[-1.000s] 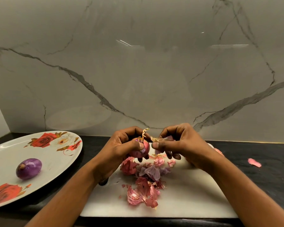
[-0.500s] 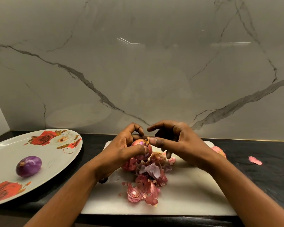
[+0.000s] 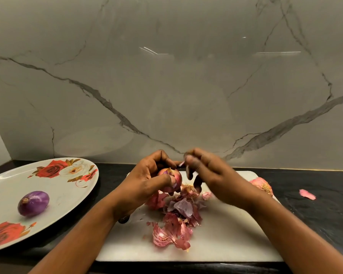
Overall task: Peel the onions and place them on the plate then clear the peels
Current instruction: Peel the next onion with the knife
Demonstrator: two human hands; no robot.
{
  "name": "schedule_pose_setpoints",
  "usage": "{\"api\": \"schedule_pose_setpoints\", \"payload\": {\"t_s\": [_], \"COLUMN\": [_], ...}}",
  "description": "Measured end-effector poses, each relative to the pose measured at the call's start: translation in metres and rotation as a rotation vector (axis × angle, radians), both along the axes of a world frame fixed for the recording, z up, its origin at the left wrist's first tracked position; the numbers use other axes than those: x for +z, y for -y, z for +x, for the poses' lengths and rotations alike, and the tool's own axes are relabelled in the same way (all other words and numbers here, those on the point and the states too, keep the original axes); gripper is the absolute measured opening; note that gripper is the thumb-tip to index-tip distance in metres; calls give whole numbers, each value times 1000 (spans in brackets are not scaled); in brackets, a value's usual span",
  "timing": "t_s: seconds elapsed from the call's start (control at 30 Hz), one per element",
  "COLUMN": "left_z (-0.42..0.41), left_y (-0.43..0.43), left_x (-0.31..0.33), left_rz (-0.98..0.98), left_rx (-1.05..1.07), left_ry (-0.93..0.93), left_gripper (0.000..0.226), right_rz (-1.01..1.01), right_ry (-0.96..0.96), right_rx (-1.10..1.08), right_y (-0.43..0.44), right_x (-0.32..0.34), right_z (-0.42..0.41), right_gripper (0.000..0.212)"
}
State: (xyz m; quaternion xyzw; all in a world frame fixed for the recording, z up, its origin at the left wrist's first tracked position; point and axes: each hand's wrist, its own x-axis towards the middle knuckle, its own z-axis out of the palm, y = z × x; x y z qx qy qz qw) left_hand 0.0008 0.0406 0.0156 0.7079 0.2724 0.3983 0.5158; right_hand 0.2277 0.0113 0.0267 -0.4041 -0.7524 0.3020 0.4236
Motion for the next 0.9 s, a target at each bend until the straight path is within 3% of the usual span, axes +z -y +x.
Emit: {"api": "schedule_pose_setpoints", "payload": {"t_s": [0.07, 0.2, 0.43, 0.57, 0.7, 0.8, 0.9], "left_z": [-1, -1, 1, 4, 4, 3, 2], "left_y": [0, 2, 4, 4, 1, 1, 0], "left_x": [-2, 0, 10, 12, 8, 7, 5], "left_rz": [3, -36, -153, -206, -179, -124, -77], "left_rx": [-11, -29, -60, -24, 41, 56, 70], "left_ry": [-8, 27, 224, 308, 273, 210, 151], "left_gripper": [25, 38, 52, 42, 40, 51, 46], "right_rz": [-2, 14, 48, 64, 49, 30, 4], "right_ry": [-101, 10, -34, -30, -88, -110, -93], "right_rx": [-27, -36, -35, -30, -20, -44, -51], "right_y": [-2, 0, 5, 8, 8, 7, 5], "right_x": [3, 5, 8, 9, 10, 10, 7], "right_z": [5, 7, 13, 12, 9, 6, 6], "right_gripper": [22, 11, 8, 8, 8, 20, 29]}}
